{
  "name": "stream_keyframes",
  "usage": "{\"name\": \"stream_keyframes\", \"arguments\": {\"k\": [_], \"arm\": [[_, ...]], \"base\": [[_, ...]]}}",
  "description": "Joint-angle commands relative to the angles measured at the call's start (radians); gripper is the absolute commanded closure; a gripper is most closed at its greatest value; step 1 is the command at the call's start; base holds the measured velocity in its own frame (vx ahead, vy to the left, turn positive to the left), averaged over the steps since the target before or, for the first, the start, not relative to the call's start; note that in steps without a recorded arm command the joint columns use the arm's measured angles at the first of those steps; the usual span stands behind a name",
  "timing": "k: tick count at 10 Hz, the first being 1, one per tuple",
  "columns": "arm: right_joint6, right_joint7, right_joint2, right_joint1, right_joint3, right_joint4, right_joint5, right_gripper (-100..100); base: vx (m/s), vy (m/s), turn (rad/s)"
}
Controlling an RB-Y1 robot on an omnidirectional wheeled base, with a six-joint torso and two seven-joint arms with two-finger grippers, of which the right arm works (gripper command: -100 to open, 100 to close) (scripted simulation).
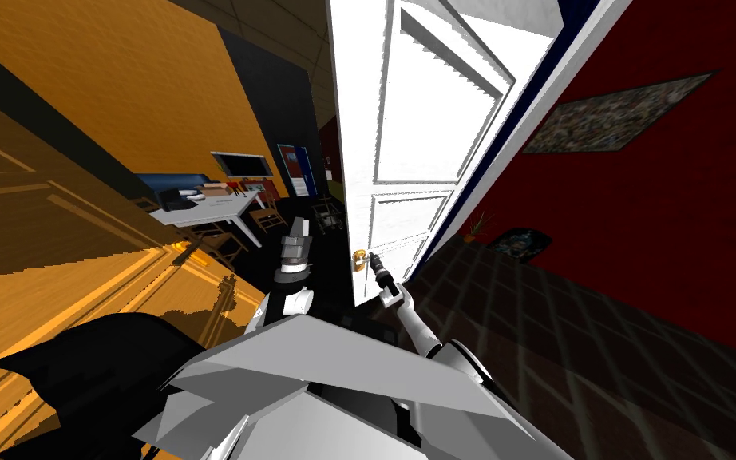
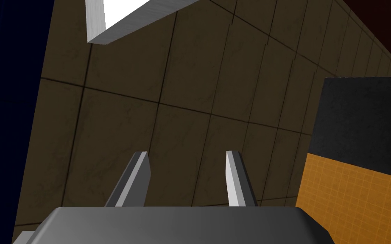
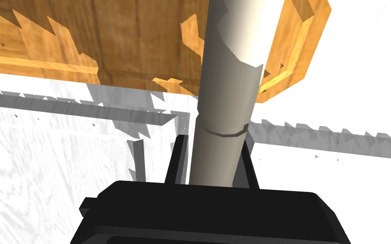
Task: Push the door open
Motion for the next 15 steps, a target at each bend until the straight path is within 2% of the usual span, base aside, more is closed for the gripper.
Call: {"name": "stream_keyframes", "arguments": {"k": [1,5,6,10,15], "arm": [[0.012,0.009,-0.011,0.001,-0.031,-0.011,-0.002,100],[0.012,0.022,-0.009,-0.001,-0.074,-0.001,-0.004,100],[0.012,0.022,-0.009,-0.001,-0.074,-0.001,-0.004,100],[0.012,0.036,0.002,-0.004,-0.124,0.011,-0.007,100],[0.012,0.057,0.037,-0.008,-0.193,0.028,-0.011,100]], "base": [[0.091,0.143,-0.08],[0.059,0.112,-0.047],[0.057,0.117,-0.043],[0.062,0.144,-0.065],[0.096,0.19,-0.077]]}}
